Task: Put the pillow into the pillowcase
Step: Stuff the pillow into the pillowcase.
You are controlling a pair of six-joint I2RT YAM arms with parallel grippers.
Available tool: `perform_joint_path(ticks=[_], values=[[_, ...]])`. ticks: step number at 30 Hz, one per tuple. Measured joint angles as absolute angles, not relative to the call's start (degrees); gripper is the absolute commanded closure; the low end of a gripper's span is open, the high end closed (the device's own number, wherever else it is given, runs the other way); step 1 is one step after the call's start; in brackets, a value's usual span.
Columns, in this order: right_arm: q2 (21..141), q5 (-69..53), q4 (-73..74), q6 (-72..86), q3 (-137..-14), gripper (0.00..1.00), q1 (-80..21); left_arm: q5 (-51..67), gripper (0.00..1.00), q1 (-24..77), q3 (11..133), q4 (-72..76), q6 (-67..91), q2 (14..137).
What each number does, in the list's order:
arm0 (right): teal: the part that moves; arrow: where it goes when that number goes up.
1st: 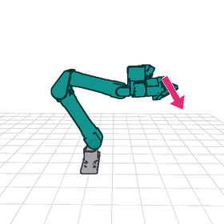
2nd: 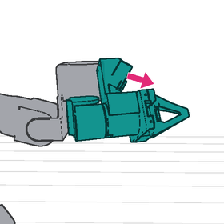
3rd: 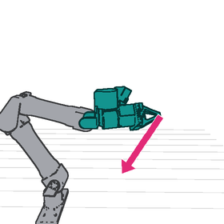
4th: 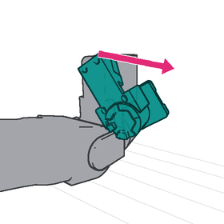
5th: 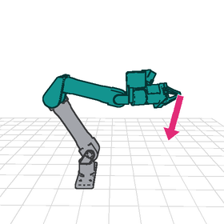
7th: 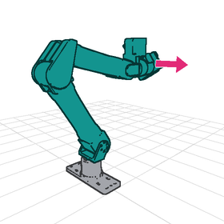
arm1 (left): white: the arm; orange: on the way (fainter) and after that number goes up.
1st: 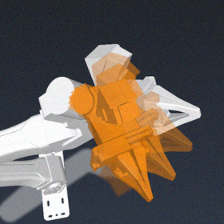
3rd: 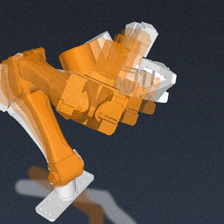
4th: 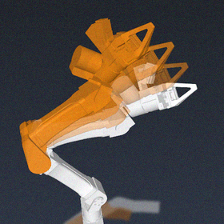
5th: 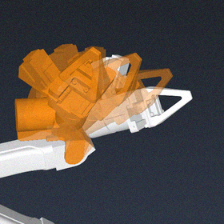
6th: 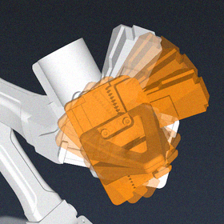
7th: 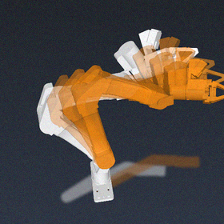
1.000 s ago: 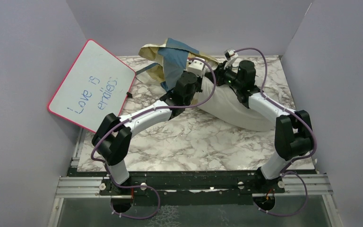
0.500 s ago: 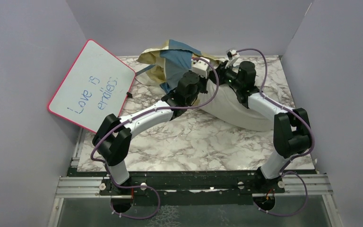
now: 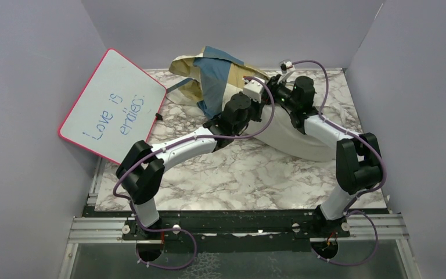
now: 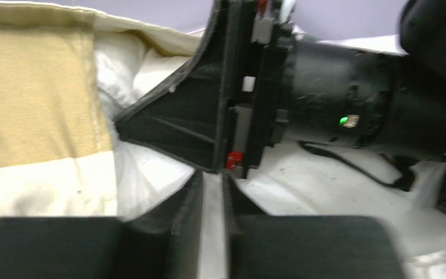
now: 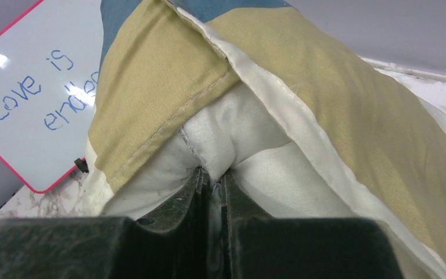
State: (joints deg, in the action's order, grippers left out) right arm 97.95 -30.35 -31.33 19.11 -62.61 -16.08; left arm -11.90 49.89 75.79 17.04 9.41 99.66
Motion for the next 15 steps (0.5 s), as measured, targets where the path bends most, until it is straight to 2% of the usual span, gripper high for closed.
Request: perform_joint_path(ticks=[3,8,15], values=[[97.8,-30.3,-31.8,19.5,-62.2,0.86,-16.1,-15.8,0.50,49.9,75.7,14.9,10.0,99.6],[97.7,-30.4,-31.9,19.6,-62.2,0.86,-16.2,-25.2,0.36,50.0,75.9,10.1,8.9,99.3],[97.4,-30.5,-32.2,19.7,-61.7,0.87,-16.2,-33.5,0.33,50.7,75.9,8.9,5.2,96.7]])
